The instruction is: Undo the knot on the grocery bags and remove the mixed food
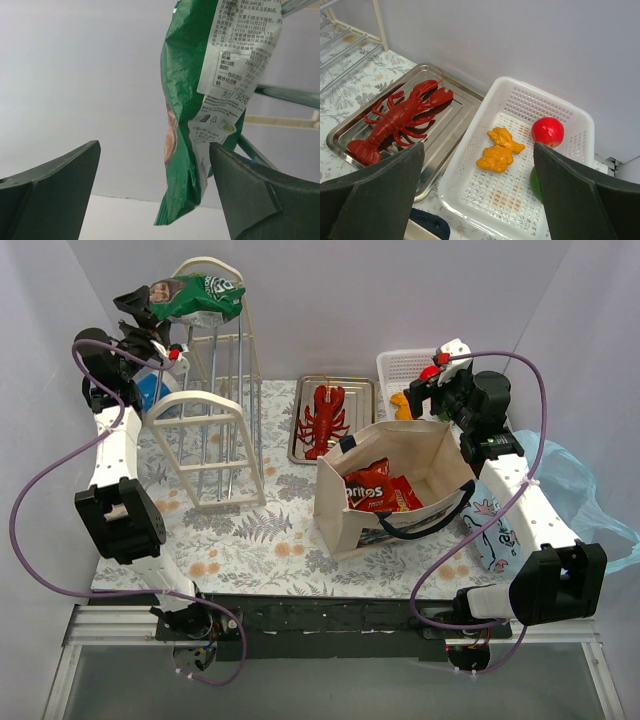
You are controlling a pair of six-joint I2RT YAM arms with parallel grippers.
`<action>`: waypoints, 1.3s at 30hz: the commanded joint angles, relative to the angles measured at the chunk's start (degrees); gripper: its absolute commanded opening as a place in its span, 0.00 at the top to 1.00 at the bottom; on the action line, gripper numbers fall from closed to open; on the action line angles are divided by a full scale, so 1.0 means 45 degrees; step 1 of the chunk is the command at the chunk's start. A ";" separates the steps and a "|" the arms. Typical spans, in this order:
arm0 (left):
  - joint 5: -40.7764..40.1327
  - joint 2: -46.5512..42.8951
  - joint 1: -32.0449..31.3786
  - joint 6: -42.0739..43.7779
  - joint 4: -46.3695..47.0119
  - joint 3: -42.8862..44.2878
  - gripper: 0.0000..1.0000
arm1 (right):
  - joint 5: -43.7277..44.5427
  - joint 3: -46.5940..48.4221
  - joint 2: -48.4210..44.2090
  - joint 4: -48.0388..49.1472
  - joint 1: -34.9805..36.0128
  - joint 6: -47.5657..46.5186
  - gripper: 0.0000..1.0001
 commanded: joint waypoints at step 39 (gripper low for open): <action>-0.3552 -0.0795 -0.9671 -1.6427 -0.4189 0.3369 0.03 | -0.8402 0.0150 0.2451 -0.7661 0.0736 -0.2665 0.09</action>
